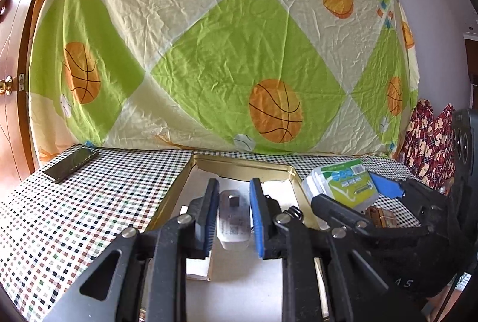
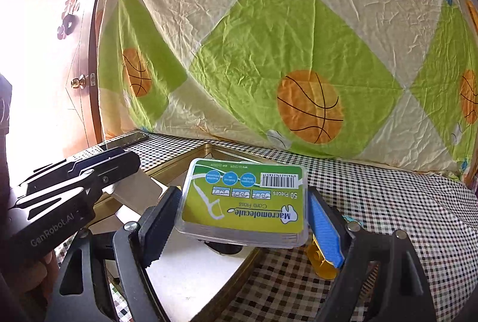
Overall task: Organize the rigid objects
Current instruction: 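Release the white plug into the tin with left tool while right tool releases green box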
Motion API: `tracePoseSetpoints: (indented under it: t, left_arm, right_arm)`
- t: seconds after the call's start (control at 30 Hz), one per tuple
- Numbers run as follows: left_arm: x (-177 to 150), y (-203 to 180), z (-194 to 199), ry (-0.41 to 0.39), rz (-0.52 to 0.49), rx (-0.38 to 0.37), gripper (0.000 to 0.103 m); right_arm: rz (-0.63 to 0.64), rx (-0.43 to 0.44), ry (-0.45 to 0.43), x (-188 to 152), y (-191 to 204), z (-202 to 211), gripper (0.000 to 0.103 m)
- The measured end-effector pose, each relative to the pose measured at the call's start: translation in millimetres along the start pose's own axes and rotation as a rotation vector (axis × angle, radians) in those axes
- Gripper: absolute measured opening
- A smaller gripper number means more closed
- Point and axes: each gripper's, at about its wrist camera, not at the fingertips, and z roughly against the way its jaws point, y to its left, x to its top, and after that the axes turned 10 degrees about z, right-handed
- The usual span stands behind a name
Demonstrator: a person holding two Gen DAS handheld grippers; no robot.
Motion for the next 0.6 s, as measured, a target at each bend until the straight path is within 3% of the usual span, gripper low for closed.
tracePoseSetpoints:
  t: [0.37,0.6]
  left_arm:
    - [12,10,-38,0.134,0.001,0.026,0.019]
    - [18,12,-49,0.154,-0.014,0.046,0.019]
  right_arm:
    - [0.000,0.050,0.117,9,-3,-49,0.084]
    - [-0.043,0.124,0.156,10,-12,-72,0.085]
